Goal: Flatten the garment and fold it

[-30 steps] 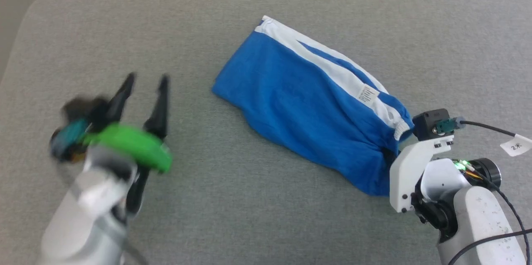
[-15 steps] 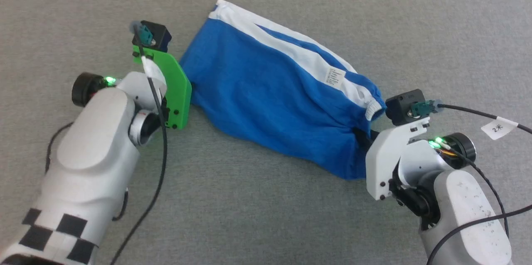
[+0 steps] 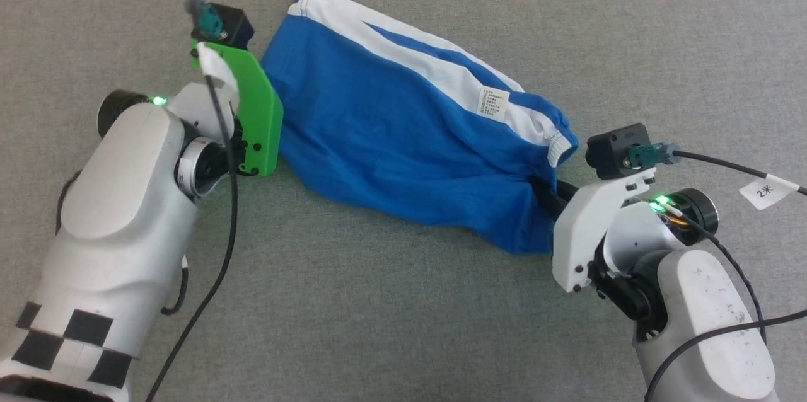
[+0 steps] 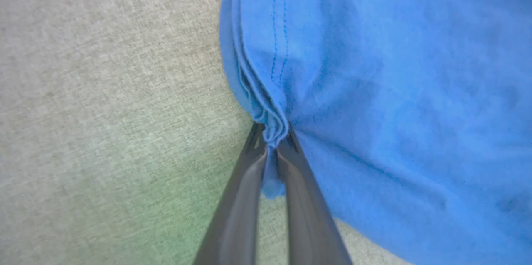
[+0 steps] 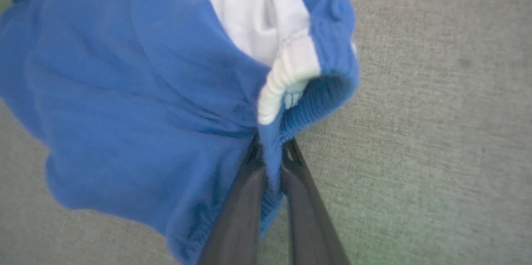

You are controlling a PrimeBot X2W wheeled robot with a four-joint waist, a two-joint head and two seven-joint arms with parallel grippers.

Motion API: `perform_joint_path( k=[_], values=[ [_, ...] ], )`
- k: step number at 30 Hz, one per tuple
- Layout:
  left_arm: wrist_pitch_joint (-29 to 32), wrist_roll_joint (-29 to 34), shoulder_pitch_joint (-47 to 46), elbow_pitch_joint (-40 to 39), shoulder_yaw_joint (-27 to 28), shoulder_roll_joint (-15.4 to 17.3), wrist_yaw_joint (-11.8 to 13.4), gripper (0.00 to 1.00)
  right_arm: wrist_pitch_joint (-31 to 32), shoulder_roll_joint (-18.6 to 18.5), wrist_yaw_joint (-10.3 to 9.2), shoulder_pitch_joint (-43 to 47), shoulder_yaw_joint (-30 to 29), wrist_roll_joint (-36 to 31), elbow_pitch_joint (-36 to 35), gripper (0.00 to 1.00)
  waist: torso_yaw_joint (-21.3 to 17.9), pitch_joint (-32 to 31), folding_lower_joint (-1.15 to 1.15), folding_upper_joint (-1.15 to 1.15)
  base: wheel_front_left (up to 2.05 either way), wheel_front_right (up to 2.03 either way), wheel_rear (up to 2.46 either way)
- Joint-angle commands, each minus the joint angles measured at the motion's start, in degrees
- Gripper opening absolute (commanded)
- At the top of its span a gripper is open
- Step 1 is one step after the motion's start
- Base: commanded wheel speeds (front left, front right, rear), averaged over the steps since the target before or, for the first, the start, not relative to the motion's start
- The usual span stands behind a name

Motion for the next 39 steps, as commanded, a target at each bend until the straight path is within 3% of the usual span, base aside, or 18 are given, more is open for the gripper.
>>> perform_joint_path(
  k=[1, 8, 16, 24, 27, 33, 37, 38, 39],
  values=[
    [-0.72, -1.43, 4.34, 1.49, 0.14, -0.75, 0.70, 0.00, 0.17, -0.49, -0.14, 0.39, -0.83, -0.18, 1.34, 0.00, 1.01, -1.13, 0.00, 0.00, 0.00, 0.00, 0.00],
    [-6.65, -6.05, 7.81, -1.77, 5.45, -0.27, 0.87, 0.00, 1.01, -0.49, -0.14, 1.94, -2.65, 0.94, 1.80, 0.00, 4.23, -5.34, 0.00, 0.00, 0.00, 0.00, 0.00],
    [-13.20, -11.73, 21.17, -12.03, 9.92, -1.48, 2.09, 0.00, 6.53, -1.59, -0.14, 4.73, -4.73, -0.11, -0.14, 0.00, 7.50, -10.30, 0.00, 0.00, 0.00, 0.00, 0.00],
    [-15.88, -14.57, 36.88, -23.92, 10.47, -3.73, 6.23, 0.00, 14.80, -9.40, -0.14, 6.17, -3.28, 5.44, -3.41, 0.00, 10.40, -12.52, 0.00, 0.00, 0.00, 0.00, 0.00],
    [-17.04, -14.73, 41.20, -27.42, 11.70, -3.62, 8.83, 0.00, 19.11, -13.31, -0.14, 5.94, -2.45, 7.81, -4.21, 0.00, 11.29, -12.85, 0.00, 0.00, 0.00, 0.00, 0.00],
    [-16.10, -15.02, 43.58, -29.58, 11.59, -3.34, 10.40, 0.00, 24.81, -16.25, -0.14, 6.01, -1.83, 9.90, -4.68, 0.00, 11.59, -13.38, 0.00, 0.00, 0.00, 0.00, 0.00],
    [-14.07, -15.35, 44.92, -29.31, 10.15, -3.52, 11.08, 0.00, 25.58, -16.11, -0.14, 6.80, -1.52, 10.09, -4.62, 0.00, 11.26, -13.75, 0.00, 0.00, 0.00, 0.00, 0.00],
    [-13.80, -15.57, 45.09, -29.32, 9.96, -3.72, 11.15, 0.16, 25.26, -15.85, -0.14, 6.99, -1.71, 10.10, -4.69, 0.09, 11.23, -13.79, 0.00, 0.00, 0.00, 0.00, 0.00],
    [-13.69, -15.59, 45.17, -29.38, 9.82, -3.77, 11.23, 1.00, 24.62, -15.44, -0.14, 7.25, -2.05, 10.02, -4.82, 1.00, 11.20, -13.87, 0.00, 0.00, 0.00, 0.00, 0.00]
  ],
)
